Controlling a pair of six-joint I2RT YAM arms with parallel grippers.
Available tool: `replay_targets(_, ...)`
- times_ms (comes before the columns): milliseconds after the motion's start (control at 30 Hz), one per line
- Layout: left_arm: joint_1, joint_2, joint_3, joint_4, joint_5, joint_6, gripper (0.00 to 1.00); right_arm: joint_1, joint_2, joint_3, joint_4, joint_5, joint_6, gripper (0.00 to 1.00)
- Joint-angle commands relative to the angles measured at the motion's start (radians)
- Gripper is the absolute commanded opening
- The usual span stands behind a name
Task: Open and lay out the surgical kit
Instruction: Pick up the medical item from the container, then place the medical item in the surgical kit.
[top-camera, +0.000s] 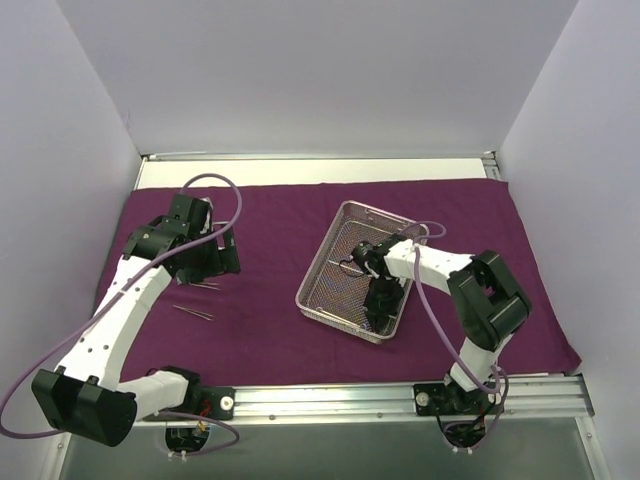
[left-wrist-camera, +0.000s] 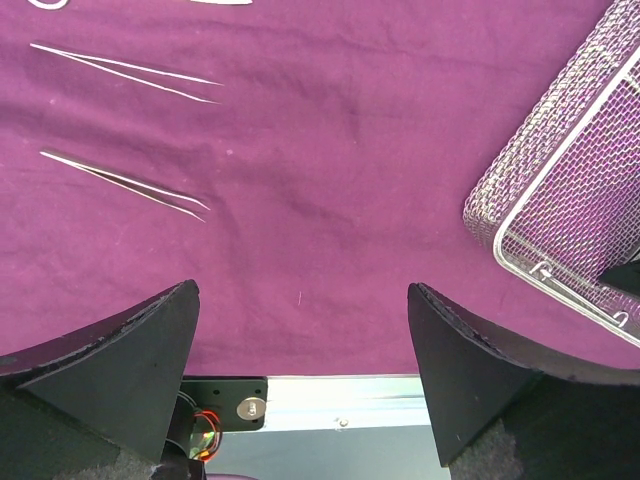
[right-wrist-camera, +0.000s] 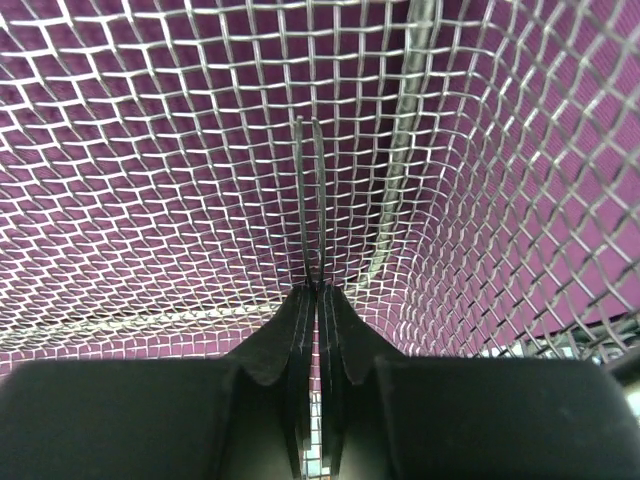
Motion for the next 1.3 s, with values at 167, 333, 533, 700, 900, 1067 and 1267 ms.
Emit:
replay_targets(167, 0.019, 0.040, 0.080, 0.007, 0.060, 0.012, 0.94, -0.004, 0.011, 0.312, -0.149, 0.109, -0.184, 0.00)
replay_targets(333, 0.033, 0.073, 0.115, 0.119, 0.307, 0.009, 0.96, -0.004, 0.043, 0.576, -0.117, 0.014, -0.410, 0.00)
replay_targets(533, 0.036, 0.044, 0.059, 0.435, 0.575, -0.097, 0.92, -0.036, 0.008, 0.579, 0.236, -0.449, -0.578, 0.00)
replay_targets(700, 0.037, 0.059, 0.002, 0.656, 0.687, -0.199, 0.82, -0.044, -0.038, 0.556, 0.446, -0.629, -0.608, 0.00)
replay_targets(900, 0.037, 0.056, -0.047, 0.792, 0.737, -0.296, 0.72, -0.110, -0.103, 0.475, 0.610, -0.808, -0.581, 0.00)
replay_targets(1067, 0.036, 0.076, -0.075, 0.921, 0.786, -0.345, 0.70, -0.153, -0.104, 0.420, 0.793, -0.984, -0.482, 0.00)
replay_targets(1267, 0.031, 0.108, -0.073, 1.032, 0.830, -0.365, 0.68, -0.138, -0.112, 0.404, 0.865, -1.034, -0.447, 0.00)
